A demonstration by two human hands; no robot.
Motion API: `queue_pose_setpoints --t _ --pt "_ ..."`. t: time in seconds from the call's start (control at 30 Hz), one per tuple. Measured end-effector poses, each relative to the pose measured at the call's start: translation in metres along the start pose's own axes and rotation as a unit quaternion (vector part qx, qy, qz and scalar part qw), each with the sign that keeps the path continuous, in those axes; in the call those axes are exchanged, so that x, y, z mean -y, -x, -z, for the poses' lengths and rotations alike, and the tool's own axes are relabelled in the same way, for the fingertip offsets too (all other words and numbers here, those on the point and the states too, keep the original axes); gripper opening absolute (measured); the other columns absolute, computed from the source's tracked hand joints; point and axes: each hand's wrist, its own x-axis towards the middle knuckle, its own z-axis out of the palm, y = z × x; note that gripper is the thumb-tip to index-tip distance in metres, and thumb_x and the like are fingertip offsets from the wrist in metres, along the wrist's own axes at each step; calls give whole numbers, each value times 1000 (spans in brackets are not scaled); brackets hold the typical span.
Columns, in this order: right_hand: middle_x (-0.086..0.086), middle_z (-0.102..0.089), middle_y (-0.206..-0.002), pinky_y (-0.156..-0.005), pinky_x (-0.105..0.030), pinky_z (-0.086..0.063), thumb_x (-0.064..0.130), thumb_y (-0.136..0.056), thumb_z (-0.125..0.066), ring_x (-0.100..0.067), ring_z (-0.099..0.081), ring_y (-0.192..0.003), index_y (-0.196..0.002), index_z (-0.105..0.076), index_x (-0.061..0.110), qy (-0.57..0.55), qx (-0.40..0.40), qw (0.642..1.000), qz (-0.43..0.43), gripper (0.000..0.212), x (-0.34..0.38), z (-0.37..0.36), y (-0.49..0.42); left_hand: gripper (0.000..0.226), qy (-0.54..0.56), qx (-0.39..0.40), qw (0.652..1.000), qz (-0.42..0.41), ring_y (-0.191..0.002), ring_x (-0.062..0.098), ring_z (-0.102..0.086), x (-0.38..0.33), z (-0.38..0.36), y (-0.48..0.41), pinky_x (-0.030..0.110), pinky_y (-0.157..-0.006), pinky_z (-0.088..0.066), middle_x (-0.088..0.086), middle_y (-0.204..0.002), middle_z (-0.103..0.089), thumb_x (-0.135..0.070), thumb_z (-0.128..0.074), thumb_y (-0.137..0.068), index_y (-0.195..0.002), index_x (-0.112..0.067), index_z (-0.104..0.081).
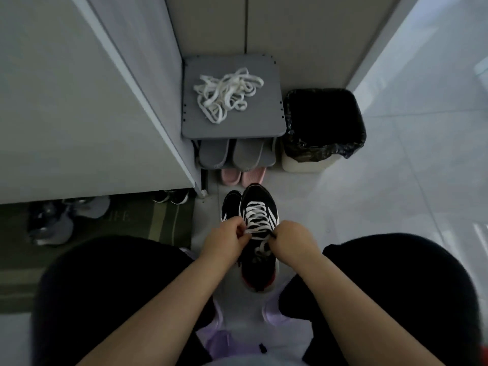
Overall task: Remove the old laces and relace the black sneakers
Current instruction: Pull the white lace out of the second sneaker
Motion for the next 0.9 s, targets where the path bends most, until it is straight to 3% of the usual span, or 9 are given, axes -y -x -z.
queue_pose_setpoints --t 0.13,0.27,0.43,0.53,0.63,0.77,0.83,0.9 --pt "-9 -67 -96 -64 -29 -33 29 -93 -45 -27 -61 -90 -91 -64 10 -28 -109 990 85 27 9 18 78 16 -2 -67 993 -93 -67 10 -58 -20 47 71 29 -64 -48 -6 -74 -63 -35 -60 -87 -80 -21 -58" --pt "-4 -65 -96 -65 -22 -32 28 -95 -42 -21 -60 -86 -96 -64 13 -60 -167 971 158 26 26 8 126 12 -11 -109 987 -118 -62 6 -56 -28 63 117 24 -59 -47 -8 -71 -60 -33 -59 -87 -79 -23 -60" --pt "-5 -62 -90 -62 -22 -31 28 -94 -45 -21 -58 -80 -95 -64 12 -71 -215 959 169 25 15 7 136 12 13 -116 984 -138 -63 8 -57 -29 61 130 22 -62 -46 -9 -71 -62 -29 -62 -85 -76 -22 -62" --pt "-1 -63 -100 -65 -21 -38 29 -94 -46 -18 -59 -86 -104 -62 15 -90 -228 954 171 23 13 8 140 12 18 -112 983 -142 -66 6 -61 -28 64 129 20 -65 -46 -10 -71 -66 -30 -64 -85 -78 -21 -67" --pt "8 -58 -114 -68 -20 -43 34 -92 -52 -13 -61 -90 -123 -55 23 -143 -262 942 155 33 21 10 141 12 -8 -96 985 -140 -68 4 -61 -26 75 128 19 -65 -46 -11 -70 -66 -32 -63 -85 -77 -25 -69" --pt "6 -64 -88 -57 -22 -42 31 -87 -62 -13 -60 -73 -95 -68 21 -143 -309 930 141 15 29 9 137 12 3 -50 985 -163 -74 1 -58 -31 92 124 15 -69 -45 -12 -78 -62 -31 -59 -88 -79 -24 -62" --pt "7 -64 -76 -54 -22 -43 26 -85 -65 -11 -58 -67 -83 -69 19 -161 -311 927 134 8 28 12 136 13 58 24 985 -163 -76 3 -57 -36 100 123 15 -73 -43 -8 -83 -60 -27 -55 -91 -80 -21 -60" --pt "7 -63 -70 -57 -22 -46 26 -86 -64 -7 -57 -63 -78 -67 18 -236 -261 929 111 11 28 20 137 18 110 101 978 -142 -70 7 -57 -42 108 124 17 -70 -43 -4 -76 -63 -24 -52 -93 -76 -19 -58"
